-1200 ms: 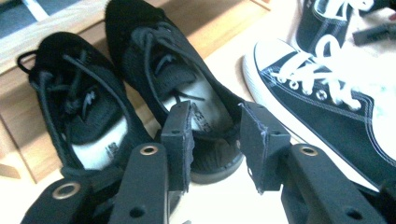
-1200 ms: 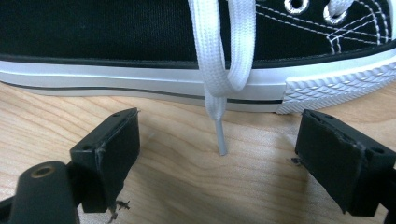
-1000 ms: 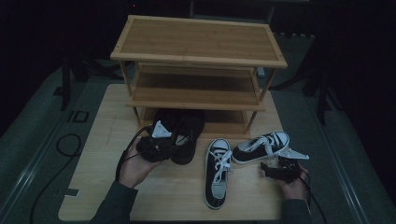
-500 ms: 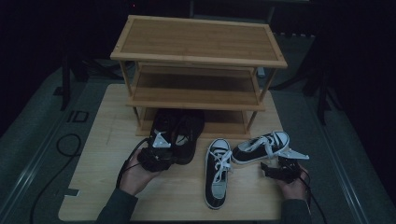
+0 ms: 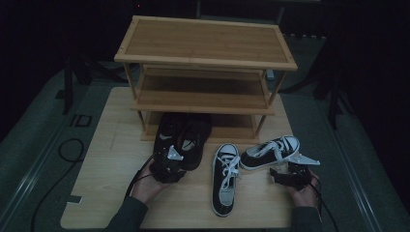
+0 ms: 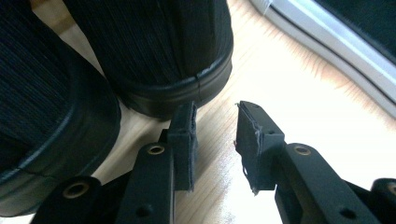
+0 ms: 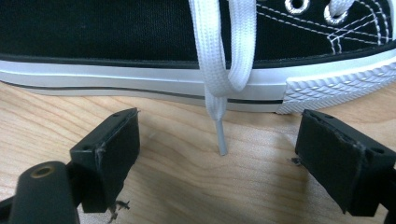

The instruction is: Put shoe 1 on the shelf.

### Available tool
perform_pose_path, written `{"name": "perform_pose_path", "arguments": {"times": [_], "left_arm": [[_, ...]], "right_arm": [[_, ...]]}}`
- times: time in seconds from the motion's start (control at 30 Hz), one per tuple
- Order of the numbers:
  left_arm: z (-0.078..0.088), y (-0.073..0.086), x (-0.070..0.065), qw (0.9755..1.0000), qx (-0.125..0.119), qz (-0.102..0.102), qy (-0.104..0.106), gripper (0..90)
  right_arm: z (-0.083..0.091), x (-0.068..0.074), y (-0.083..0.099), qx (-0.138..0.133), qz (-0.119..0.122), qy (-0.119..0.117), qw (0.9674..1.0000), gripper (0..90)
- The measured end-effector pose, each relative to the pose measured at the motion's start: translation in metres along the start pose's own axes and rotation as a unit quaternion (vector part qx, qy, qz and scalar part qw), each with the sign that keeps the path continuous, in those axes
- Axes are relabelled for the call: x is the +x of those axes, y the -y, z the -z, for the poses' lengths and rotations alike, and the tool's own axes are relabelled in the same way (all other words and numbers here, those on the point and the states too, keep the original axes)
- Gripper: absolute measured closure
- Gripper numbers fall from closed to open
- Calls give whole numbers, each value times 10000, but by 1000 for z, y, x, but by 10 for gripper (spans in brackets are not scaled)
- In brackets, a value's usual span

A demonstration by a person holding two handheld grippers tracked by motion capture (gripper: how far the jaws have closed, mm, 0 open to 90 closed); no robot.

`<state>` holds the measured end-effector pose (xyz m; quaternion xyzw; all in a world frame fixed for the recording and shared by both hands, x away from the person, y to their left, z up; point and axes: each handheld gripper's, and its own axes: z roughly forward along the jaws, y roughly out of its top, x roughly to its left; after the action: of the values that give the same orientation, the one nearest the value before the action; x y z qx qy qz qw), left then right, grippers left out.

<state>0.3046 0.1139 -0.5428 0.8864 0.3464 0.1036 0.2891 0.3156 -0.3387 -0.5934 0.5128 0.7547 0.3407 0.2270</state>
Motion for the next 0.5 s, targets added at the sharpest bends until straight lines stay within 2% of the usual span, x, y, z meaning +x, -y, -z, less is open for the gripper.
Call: {"name": "perform_pose_path", "arguments": {"times": [0.17, 0.27, 0.37, 0.4, 0.47, 0.5], "left_arm": [[-4, 2, 0, 10000, 51, -2, 10, 717], [-11, 2, 0, 9999, 146, -76, -3, 749], [-17, 1, -1, 9993, 287, -193, -145, 813], [-19, 0, -1, 9990, 372, -185, -184, 831], [-21, -2, -1, 9990, 380, -143, -210, 880], [-21, -3, -1, 9986, 408, -163, -290, 893]], "right_arm": [[0, 0, 0, 0, 0, 0, 10000, 136], [0, 0, 0, 0, -1, 0, 10000, 137], [0, 0, 0, 0, 0, 0, 10000, 137], [0, 0, 0, 0, -1, 0, 10000, 137], [0, 0, 0, 0, 0, 0, 10000, 137], [0, 0, 0, 0, 0, 0, 10000, 137]]}}
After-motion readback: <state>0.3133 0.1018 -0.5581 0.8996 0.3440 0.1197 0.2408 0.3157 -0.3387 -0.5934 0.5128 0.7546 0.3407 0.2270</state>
